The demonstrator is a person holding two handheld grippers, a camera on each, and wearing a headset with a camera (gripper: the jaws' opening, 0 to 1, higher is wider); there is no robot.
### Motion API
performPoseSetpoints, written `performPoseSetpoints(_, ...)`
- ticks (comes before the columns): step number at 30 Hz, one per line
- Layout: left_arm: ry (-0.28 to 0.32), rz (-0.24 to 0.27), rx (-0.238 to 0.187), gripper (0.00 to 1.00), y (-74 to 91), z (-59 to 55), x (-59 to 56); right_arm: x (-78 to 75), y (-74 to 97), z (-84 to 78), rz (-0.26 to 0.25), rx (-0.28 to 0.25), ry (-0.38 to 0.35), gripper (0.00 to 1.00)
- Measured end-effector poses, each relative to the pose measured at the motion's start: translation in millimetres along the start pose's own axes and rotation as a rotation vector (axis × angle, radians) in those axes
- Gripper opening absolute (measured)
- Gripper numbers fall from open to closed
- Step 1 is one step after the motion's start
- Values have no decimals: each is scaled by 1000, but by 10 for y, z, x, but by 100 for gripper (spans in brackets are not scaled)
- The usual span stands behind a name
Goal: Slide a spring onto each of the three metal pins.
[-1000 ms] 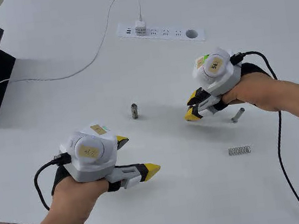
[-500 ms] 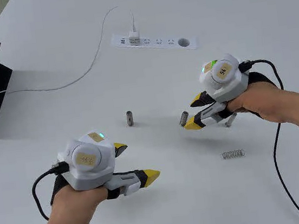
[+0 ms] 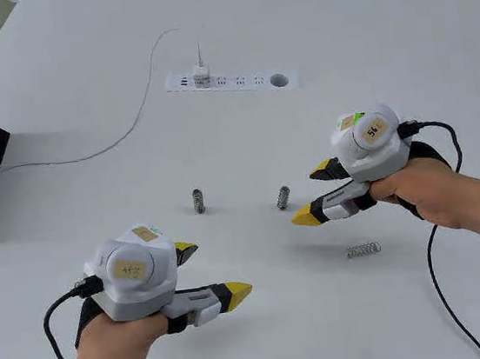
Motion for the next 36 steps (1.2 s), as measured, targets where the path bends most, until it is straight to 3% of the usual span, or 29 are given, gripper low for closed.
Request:
performPoseSetpoints(8,2,-8,2,64,-14,12,-31,59,155,-111,-77,-175,-128,61)
performPoseSetpoints(13,1,-12,1,64,-24,34,-50,122,230,-265,-84,-226,-191,64)
performPoseSetpoints(28,3,-4,6,65,-68,57,-33,399,374,-623,-121,-266,-234,73)
performPoseSetpoints(36,-4,-4,8,65,-105,85,-41,461,440,-784,-136,-292,-271,77)
Point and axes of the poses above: the centre of the closed fingertips' face, and the gripper's own axes: y roughly backward along the fingers, x roughly to its left, z roughly out of its top, the point moved 7 cm from there along y, roughly backward along the fingers, and after that the axes turned 11 degrees about z, right-handed, at the moved point
